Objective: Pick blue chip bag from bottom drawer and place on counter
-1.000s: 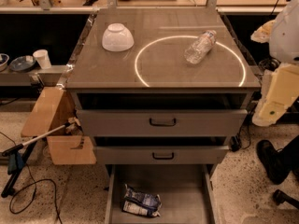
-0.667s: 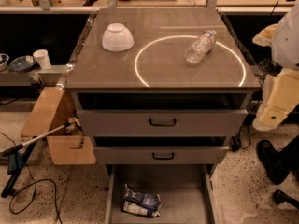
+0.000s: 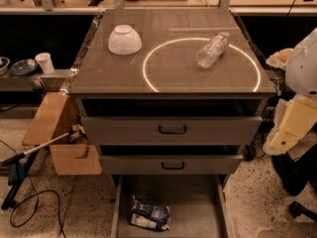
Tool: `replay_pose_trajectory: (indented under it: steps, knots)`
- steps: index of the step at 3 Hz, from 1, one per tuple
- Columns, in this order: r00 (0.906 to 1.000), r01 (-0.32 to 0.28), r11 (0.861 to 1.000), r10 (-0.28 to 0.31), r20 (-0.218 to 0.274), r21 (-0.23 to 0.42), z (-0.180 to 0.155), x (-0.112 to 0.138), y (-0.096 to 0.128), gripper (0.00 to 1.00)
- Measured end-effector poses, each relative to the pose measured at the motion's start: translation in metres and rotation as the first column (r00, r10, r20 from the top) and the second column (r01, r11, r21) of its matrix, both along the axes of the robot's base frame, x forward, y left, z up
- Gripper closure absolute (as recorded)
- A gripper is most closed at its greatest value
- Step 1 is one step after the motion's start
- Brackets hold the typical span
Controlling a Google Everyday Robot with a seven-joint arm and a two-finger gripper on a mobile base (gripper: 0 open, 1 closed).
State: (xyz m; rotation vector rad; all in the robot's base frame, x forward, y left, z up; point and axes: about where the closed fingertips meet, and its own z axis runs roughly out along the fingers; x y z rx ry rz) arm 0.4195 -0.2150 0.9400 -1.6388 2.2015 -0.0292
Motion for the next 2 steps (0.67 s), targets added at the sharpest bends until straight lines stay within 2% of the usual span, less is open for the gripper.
replay_pose_trajectory:
  steps: [2]
  knots:
    - [0.9983,-0.012,0.997,0.017,-0.056,0.078,-0.043,-0.006,0.009,0.00]
